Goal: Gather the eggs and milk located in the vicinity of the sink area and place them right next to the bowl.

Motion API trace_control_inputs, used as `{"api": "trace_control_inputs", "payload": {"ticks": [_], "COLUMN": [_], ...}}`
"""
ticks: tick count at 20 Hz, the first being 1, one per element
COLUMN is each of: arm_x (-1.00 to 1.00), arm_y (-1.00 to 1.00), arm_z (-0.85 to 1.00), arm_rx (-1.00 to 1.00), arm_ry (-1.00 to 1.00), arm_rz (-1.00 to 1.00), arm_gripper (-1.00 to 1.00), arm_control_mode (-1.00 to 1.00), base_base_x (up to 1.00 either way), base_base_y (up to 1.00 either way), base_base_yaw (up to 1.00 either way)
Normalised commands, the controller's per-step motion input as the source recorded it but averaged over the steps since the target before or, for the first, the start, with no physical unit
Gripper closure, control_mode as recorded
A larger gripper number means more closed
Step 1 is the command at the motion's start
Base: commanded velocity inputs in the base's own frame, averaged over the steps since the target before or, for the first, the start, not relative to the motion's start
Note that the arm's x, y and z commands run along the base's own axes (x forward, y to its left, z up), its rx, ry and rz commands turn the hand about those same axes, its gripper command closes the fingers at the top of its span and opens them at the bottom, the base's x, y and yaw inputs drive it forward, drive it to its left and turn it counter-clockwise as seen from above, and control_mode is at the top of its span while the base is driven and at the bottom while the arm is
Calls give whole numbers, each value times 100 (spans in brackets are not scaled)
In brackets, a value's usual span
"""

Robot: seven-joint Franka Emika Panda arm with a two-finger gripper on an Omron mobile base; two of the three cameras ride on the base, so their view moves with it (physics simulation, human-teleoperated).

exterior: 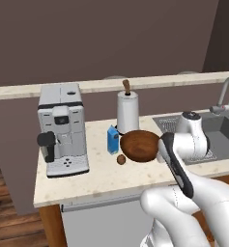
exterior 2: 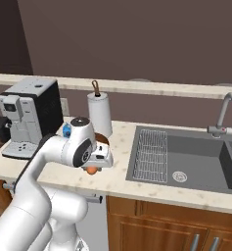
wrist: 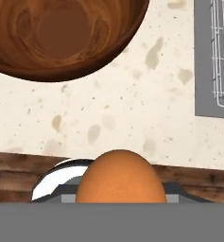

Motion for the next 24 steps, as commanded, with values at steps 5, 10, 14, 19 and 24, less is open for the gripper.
{"api": "trace_control_inputs", "payload": {"ticks": [5, 10, 14, 19, 24], "arm_x": [21, 41, 27, 6, 21], "arm_y": [-56, -61, -28, -1, 21], "arm_z": [-4, -3, -9, -8, -5], "arm_rx": [1, 6, 6, 6, 3], "arm_ry": [-5, -2, 0, -2, 0], "arm_rz": [20, 24, 33, 29, 6], "arm_gripper": [100, 100, 100, 100, 100], "arm_control_mode": [-100, -100, -100, -100, -100], "base_base_x": [0, 0, 0, 0, 0], "base_base_y": [0, 0, 0, 0, 0], "base_base_yaw": [0, 0, 0, 0, 0]}}
